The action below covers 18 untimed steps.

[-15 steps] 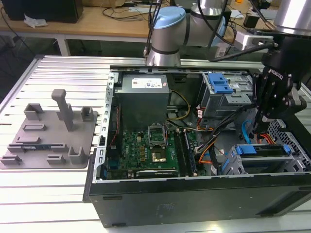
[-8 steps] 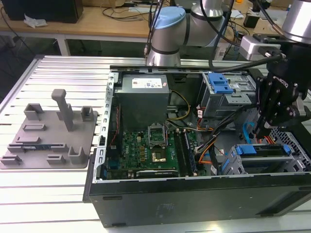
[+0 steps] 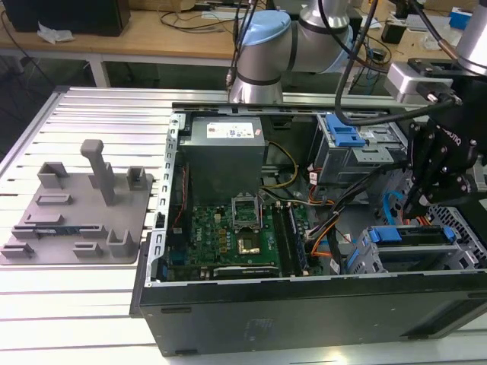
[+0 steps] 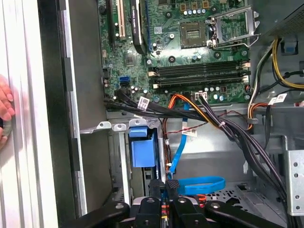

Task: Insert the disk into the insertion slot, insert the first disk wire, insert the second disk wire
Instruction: 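Insert the second disk wire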

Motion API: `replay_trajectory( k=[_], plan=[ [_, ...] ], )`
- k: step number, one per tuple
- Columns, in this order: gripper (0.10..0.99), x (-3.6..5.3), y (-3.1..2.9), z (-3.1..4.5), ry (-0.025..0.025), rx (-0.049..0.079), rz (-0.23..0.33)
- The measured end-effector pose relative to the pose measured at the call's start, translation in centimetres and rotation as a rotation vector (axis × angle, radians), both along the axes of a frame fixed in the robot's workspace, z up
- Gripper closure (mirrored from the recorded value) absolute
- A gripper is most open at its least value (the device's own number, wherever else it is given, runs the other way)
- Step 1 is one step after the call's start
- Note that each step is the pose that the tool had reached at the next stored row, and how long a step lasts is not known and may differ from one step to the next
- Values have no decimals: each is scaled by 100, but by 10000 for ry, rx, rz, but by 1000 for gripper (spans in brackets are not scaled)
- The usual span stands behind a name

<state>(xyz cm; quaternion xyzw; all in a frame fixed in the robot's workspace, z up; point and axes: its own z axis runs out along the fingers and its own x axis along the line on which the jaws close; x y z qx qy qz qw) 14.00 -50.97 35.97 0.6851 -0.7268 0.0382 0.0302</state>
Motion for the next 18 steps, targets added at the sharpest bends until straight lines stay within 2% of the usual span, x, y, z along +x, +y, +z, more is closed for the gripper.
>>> replay_trajectory(
  k=[1,2,3,6,18],
  plan=[
    [925,1,-27,-2,0,42,-1],
    [925,6,-69,-3,0,144,1],
    [925,9,-101,-7,0,315,0],
    [925,12,-135,-9,0,483,1],
    [925,31,-149,-23,0,514,1]
  ],
)
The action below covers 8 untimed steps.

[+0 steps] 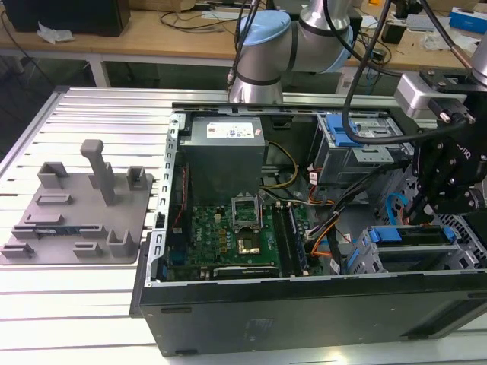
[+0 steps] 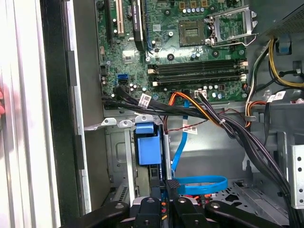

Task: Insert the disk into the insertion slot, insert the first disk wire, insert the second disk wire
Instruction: 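Insert the second disk wire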

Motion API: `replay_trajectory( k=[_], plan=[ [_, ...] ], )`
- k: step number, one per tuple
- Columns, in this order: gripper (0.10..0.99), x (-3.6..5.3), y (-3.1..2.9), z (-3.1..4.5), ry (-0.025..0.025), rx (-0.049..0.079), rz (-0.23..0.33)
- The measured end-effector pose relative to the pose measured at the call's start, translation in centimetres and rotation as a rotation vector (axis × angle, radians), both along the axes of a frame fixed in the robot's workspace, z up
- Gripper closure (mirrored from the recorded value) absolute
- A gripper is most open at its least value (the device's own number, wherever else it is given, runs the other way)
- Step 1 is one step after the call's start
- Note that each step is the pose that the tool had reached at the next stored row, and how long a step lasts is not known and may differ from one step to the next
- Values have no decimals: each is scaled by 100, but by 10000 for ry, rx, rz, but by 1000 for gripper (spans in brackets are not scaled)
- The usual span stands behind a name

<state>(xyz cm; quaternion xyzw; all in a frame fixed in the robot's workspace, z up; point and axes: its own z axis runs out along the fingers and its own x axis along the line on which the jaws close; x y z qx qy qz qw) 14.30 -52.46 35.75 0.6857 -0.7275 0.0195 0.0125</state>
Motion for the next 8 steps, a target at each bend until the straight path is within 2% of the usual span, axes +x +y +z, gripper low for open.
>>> replay_trajectory(
  k=[8],
  plan=[
    [925,27,-2,-25,0,1,0]
  ],
)
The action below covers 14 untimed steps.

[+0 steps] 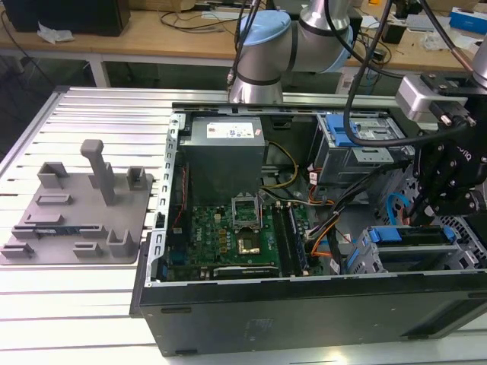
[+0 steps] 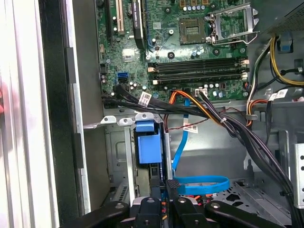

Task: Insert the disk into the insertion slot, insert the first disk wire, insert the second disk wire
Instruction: 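Insert the second disk wire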

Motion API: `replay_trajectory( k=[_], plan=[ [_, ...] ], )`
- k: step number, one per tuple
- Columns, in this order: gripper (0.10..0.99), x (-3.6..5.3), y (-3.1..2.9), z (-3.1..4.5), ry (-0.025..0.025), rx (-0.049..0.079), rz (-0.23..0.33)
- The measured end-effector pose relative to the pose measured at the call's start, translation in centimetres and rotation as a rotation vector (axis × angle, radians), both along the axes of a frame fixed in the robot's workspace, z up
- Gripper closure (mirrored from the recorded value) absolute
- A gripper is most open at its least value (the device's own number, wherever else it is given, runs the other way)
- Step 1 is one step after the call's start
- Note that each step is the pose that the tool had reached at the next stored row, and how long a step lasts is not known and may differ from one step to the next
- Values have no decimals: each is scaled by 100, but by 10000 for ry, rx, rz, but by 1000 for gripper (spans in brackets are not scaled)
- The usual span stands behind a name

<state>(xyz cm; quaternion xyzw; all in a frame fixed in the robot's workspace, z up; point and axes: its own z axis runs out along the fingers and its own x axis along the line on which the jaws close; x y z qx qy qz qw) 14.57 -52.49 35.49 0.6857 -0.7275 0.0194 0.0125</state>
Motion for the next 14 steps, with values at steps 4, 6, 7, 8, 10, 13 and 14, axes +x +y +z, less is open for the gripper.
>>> replay_trajectory(
  k=[4,6,7,8,10,13,14],
  plan=[
    [925,9,-10,-6,0,-1,-2],
    [925,11,-18,-14,0,-2,-1],
    [925,13,-18,-16,0,-4,0],
    [925,14,-18,-18,0,-4,0],
    [925,18,-18,-32,0,-2,-1],
    [925,18,-18,-38,0,-3,-1],
    [925,18,-18,-40,0,-1,-1]
  ],
)
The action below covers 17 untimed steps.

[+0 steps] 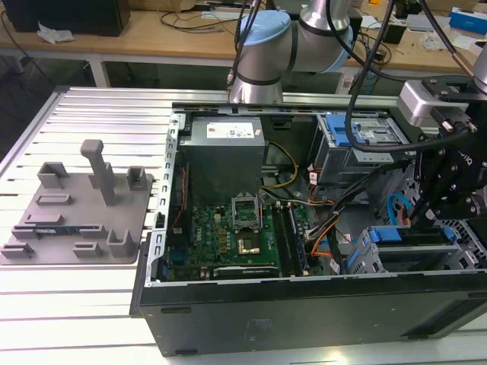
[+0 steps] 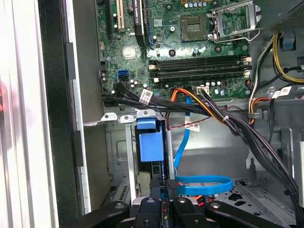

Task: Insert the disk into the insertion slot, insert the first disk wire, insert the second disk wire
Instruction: 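Insert the second disk wire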

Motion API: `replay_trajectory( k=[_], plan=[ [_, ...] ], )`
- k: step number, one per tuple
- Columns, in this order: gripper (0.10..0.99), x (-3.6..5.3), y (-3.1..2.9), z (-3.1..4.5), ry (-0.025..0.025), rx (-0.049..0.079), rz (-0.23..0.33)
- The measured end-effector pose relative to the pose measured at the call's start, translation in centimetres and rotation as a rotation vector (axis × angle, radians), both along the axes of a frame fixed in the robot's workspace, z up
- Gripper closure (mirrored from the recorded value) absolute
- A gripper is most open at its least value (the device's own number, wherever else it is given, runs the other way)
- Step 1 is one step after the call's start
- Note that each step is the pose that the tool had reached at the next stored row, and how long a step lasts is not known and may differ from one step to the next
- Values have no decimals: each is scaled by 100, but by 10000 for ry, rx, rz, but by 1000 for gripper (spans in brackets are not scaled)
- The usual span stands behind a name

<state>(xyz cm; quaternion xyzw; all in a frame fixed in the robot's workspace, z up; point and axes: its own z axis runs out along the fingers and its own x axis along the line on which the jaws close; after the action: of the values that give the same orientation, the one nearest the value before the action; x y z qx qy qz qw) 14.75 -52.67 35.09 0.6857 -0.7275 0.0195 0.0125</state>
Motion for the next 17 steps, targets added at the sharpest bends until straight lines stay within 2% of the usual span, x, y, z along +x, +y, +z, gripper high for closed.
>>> replay_trajectory(
  k=[17],
  plan=[
    [925,20,3,-20,0,-1,1]
  ],
)
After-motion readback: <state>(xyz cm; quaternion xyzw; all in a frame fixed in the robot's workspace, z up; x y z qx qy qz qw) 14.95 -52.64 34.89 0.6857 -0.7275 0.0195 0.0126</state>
